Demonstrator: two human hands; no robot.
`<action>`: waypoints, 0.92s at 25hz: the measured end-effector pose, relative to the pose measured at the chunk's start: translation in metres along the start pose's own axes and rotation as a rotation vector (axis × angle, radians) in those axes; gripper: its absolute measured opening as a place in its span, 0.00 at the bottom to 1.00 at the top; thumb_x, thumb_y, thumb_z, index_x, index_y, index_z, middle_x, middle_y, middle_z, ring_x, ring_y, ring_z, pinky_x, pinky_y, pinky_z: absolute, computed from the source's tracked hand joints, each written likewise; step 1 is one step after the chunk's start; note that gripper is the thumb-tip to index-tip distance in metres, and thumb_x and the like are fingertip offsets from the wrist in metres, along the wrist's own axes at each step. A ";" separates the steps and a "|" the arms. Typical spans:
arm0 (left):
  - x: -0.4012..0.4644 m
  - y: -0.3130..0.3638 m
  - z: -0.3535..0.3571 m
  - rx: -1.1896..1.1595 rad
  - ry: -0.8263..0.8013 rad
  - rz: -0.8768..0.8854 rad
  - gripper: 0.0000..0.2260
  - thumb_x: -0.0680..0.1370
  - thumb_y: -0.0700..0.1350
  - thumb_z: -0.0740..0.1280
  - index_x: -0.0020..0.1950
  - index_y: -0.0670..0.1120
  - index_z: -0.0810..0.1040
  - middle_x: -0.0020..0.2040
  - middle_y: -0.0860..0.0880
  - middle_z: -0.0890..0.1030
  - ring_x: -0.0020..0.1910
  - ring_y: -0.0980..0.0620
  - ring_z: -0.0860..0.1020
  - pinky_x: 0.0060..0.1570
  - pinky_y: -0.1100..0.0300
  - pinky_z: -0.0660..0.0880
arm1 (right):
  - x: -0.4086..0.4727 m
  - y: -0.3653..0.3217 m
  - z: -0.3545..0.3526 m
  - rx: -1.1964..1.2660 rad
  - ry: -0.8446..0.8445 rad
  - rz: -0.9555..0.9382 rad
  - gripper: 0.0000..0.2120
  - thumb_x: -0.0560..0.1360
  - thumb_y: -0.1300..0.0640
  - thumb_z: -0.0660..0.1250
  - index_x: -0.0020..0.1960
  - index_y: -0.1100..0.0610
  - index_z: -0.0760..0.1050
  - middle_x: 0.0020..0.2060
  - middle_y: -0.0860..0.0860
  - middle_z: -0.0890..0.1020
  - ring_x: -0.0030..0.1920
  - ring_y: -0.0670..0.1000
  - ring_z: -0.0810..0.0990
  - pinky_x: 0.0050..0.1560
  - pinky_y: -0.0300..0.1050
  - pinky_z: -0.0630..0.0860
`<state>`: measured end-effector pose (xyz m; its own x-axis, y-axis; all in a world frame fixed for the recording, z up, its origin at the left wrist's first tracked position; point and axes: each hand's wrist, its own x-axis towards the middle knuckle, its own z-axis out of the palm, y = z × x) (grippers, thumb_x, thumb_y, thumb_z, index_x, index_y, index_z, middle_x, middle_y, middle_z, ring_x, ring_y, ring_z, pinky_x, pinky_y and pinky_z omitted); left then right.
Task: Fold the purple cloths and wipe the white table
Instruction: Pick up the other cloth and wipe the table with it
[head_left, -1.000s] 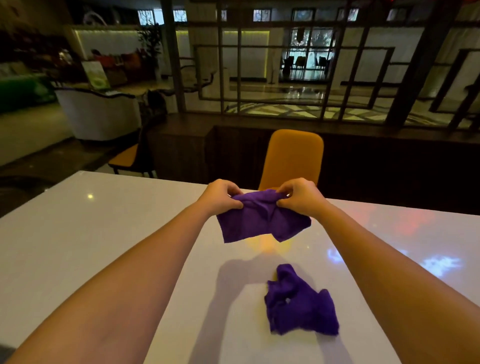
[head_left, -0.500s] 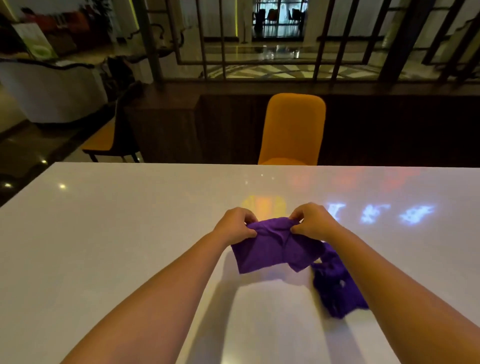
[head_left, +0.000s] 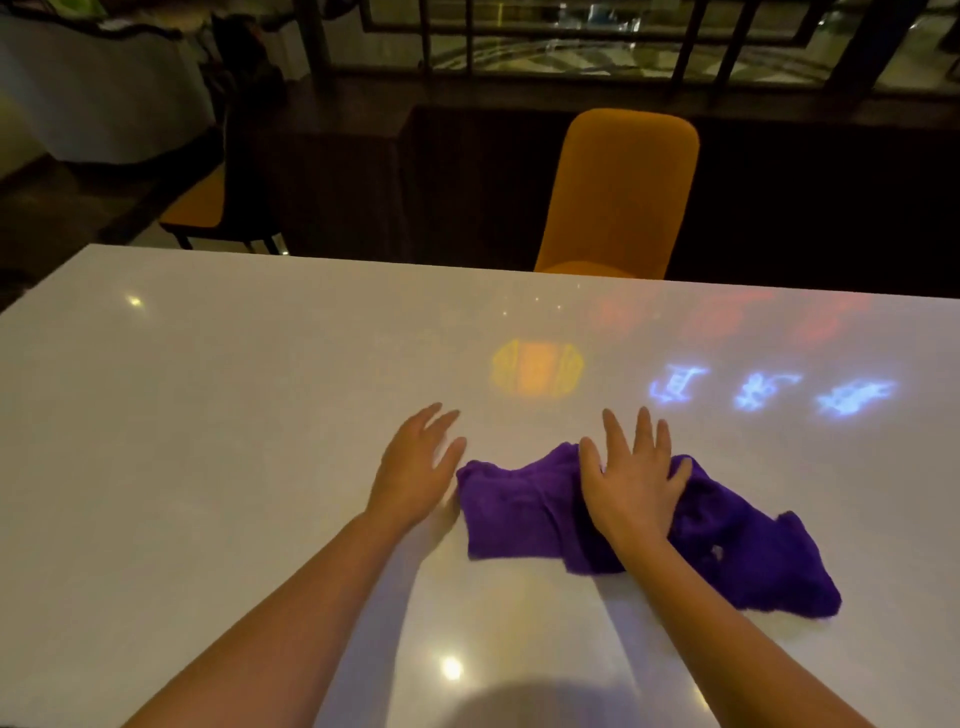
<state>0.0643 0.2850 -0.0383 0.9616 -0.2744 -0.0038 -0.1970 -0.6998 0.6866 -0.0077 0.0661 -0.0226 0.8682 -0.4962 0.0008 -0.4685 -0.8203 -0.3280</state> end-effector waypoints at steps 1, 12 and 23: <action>0.000 -0.019 -0.016 0.081 0.100 -0.018 0.21 0.79 0.55 0.53 0.71 0.51 0.65 0.75 0.47 0.62 0.74 0.47 0.59 0.71 0.48 0.59 | -0.006 -0.008 0.006 -0.021 0.001 -0.006 0.29 0.75 0.36 0.44 0.73 0.44 0.50 0.76 0.53 0.48 0.75 0.56 0.43 0.71 0.69 0.43; -0.024 -0.223 -0.101 0.656 0.094 -0.196 0.23 0.78 0.57 0.44 0.74 0.59 0.54 0.78 0.49 0.53 0.77 0.48 0.49 0.69 0.34 0.41 | -0.023 -0.139 0.111 -0.080 -0.180 0.117 0.44 0.62 0.21 0.41 0.73 0.40 0.45 0.76 0.54 0.44 0.74 0.64 0.39 0.61 0.82 0.40; -0.030 -0.225 -0.095 0.566 0.067 -0.205 0.22 0.80 0.53 0.45 0.74 0.62 0.47 0.78 0.51 0.48 0.77 0.51 0.45 0.71 0.37 0.44 | -0.051 -0.086 0.102 -0.161 -0.034 0.186 0.38 0.64 0.24 0.47 0.71 0.37 0.54 0.76 0.52 0.52 0.75 0.61 0.48 0.65 0.77 0.48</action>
<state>0.0983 0.5134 -0.1236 0.9970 -0.0675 -0.0367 -0.0597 -0.9813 0.1827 0.0050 0.1912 -0.0908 0.7681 -0.6356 -0.0780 -0.6387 -0.7516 -0.1649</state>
